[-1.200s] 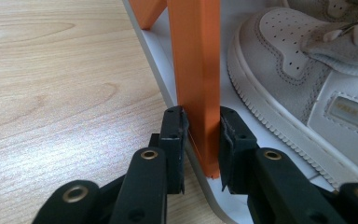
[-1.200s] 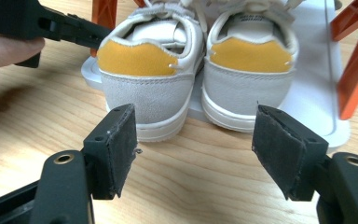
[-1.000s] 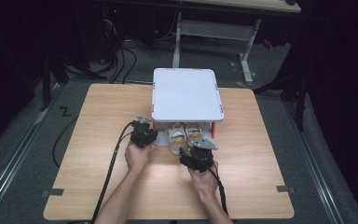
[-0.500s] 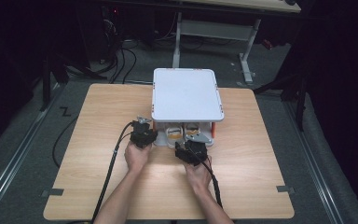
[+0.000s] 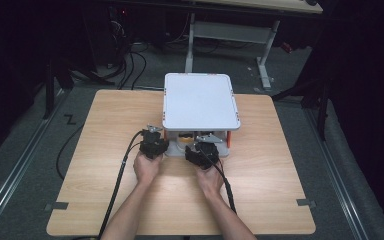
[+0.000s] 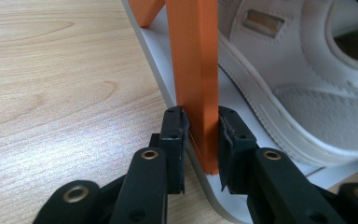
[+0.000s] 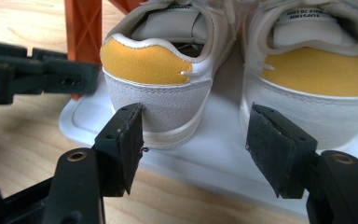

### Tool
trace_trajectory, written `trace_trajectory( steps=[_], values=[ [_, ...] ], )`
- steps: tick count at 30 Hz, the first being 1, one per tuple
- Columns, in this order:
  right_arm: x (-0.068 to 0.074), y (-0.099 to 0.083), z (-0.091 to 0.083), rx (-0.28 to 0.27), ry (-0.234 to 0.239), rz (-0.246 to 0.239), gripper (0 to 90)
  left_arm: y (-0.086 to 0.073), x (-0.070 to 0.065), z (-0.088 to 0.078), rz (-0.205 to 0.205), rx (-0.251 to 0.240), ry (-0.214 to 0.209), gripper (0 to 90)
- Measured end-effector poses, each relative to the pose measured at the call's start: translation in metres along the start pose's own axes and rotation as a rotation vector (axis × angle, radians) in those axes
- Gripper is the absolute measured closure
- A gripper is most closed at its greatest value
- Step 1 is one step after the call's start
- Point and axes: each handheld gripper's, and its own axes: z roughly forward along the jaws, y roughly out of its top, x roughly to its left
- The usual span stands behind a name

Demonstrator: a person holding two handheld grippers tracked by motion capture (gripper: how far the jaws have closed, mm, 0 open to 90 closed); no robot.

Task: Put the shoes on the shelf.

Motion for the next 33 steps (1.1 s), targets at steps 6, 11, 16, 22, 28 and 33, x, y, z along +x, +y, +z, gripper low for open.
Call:
trace_trajectory(
  steps=[6,11,16,22,28,33],
  values=[
    [-0.003,0.005,0.008,0.004,0.006,-0.002,35.1,0.000,0.000,0.000,0.001,0.001,0.002,73.8],
    [-0.006,0.005,0.009,0.012,0.031,-0.007,35.7,0.000,0.000,0.000,0.006,0.000,0.002,73.5],
    [-0.009,0.001,-0.003,0.000,0.062,-0.016,36.9,0.000,-0.001,0.000,0.010,-0.005,0.008,73.1],
    [-0.022,-0.004,-0.021,-0.010,0.095,-0.027,37.3,-0.001,-0.002,0.002,0.005,-0.004,0.003,65.6],
    [-0.035,-0.003,-0.035,0.003,0.150,-0.001,37.3,-0.001,-0.004,0.002,0.009,-0.007,0.003,64.3],
    [-0.046,-0.002,-0.049,-0.030,0.167,0.016,37.2,-0.001,-0.004,0.001,0.013,-0.009,0.017,65.4]
  ],
)
